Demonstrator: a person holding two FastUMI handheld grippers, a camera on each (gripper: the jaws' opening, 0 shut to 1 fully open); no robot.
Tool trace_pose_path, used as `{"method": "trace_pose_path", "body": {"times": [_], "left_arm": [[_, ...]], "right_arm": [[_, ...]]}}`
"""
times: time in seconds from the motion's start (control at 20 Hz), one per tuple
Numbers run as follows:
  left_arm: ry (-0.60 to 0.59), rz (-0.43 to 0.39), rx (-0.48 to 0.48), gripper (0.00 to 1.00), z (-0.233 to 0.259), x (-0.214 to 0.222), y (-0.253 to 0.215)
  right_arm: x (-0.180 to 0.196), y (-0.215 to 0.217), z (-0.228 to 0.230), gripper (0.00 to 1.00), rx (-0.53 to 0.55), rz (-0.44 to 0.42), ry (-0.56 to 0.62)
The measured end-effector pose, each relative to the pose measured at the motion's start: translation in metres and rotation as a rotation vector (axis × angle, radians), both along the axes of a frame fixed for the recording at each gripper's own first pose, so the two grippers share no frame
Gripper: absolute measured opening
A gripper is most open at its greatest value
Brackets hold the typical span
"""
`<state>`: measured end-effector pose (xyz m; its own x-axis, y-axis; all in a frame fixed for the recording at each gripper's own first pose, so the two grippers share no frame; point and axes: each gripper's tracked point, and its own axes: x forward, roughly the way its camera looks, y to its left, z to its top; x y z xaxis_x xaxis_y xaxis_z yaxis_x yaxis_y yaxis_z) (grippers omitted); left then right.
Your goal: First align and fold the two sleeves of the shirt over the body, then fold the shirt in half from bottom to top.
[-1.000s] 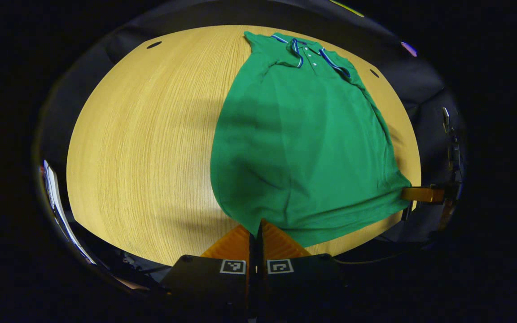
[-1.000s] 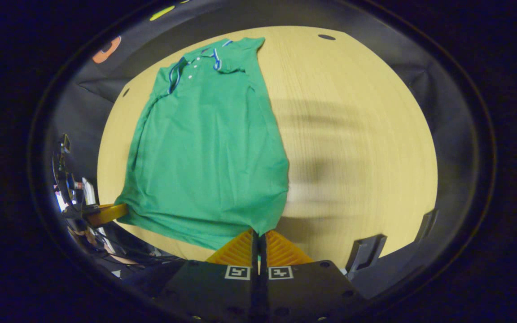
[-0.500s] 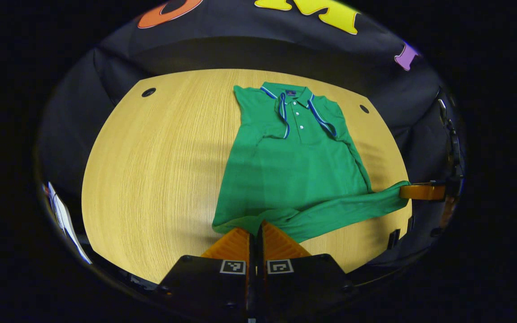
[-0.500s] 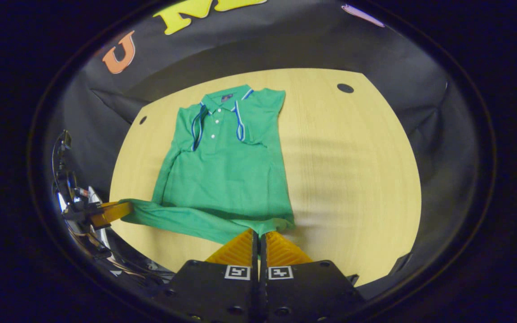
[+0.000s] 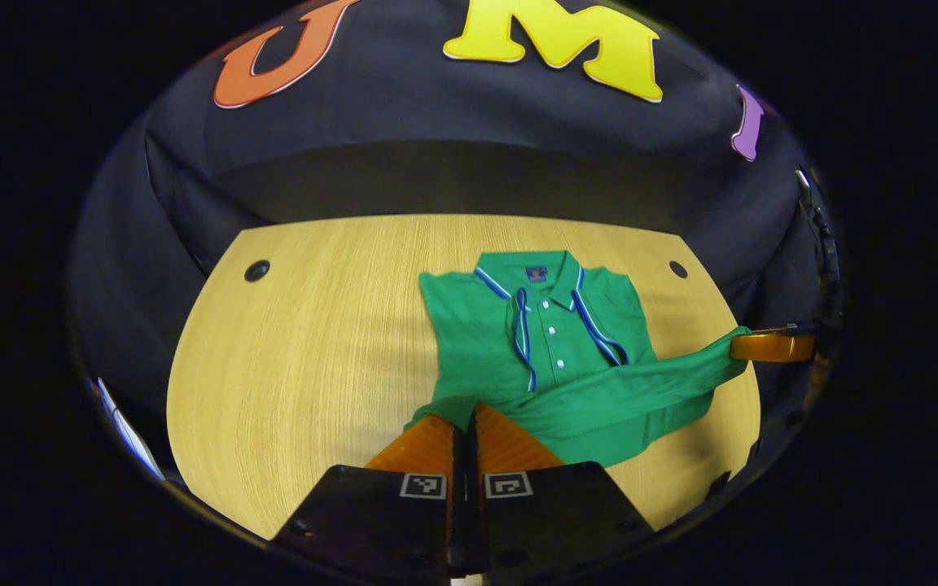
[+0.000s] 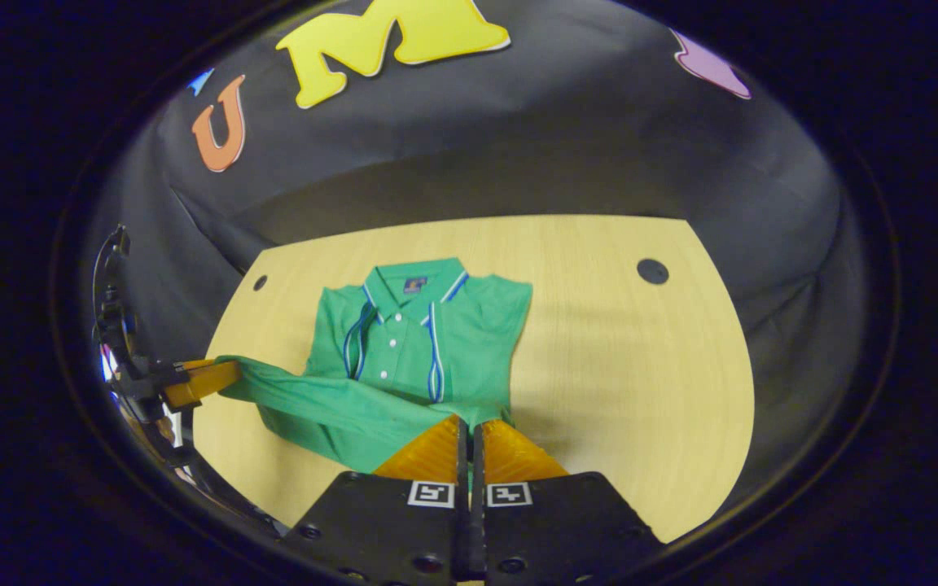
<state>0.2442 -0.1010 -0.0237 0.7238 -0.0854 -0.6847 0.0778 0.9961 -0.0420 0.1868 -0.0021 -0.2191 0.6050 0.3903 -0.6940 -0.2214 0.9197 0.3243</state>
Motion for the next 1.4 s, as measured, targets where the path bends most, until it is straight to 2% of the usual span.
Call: {"method": "trace_pose_path", "body": {"times": [0.2,0.45,0.55,0.75,0.85,0.9,0.95,1.05,1.15,1.2,1.25,1.3,1.4], "left_arm": [[-0.106,0.016,0.062,0.03,-0.011,0.061,0.005],[-0.278,-0.016,0.064,0.03,-0.019,0.130,-0.004],[-0.313,-0.022,0.062,0.03,-0.025,0.150,-0.002],[-0.339,-0.002,0.087,0.05,-0.034,0.176,0.018],[-0.329,-0.004,0.105,0.13,-0.039,0.178,0.022],[-0.311,-0.016,0.131,0.33,-0.042,0.178,0.024],[-0.294,-0.020,0.145,0.52,-0.044,0.176,0.025],[-0.312,0.002,0.124,0.92,-0.034,0.175,0.023],[-0.312,0.018,0.095,1.00,-0.028,0.166,0.019],[-0.309,0.025,0.080,1.00,-0.023,0.159,0.017],[-0.310,0.033,0.059,1.00,-0.016,0.152,0.014],[-0.315,0.040,0.035,1.00,-0.008,0.145,0.009],[-0.330,0.063,0.016,1.00,0.014,0.127,0.008]], "right_arm": [[0.066,0.020,-0.015,0.00,0.040,-0.031,-0.059],[0.139,0.024,-0.028,0.00,0.023,-0.101,-0.207],[0.165,0.022,-0.037,0.00,0.001,-0.127,-0.251],[0.196,0.019,-0.061,0.00,0.028,-0.171,-0.200],[0.203,0.014,-0.070,0.00,0.003,-0.192,-0.191],[0.201,0.017,-0.069,0.00,-0.004,-0.179,-0.198],[0.200,0.016,-0.068,0.04,-0.009,-0.173,-0.209],[0.194,0.019,-0.055,0.51,-0.004,-0.171,-0.218],[0.187,0.016,-0.043,0.98,-0.031,-0.172,-0.245],[0.183,0.014,-0.035,0.93,-0.037,-0.179,-0.254],[0.176,0.012,-0.027,0.92,-0.043,-0.183,-0.259],[0.168,0.011,-0.017,0.96,-0.045,-0.187,-0.267],[0.151,0.007,0.008,0.96,-0.036,-0.204,-0.294]]}}
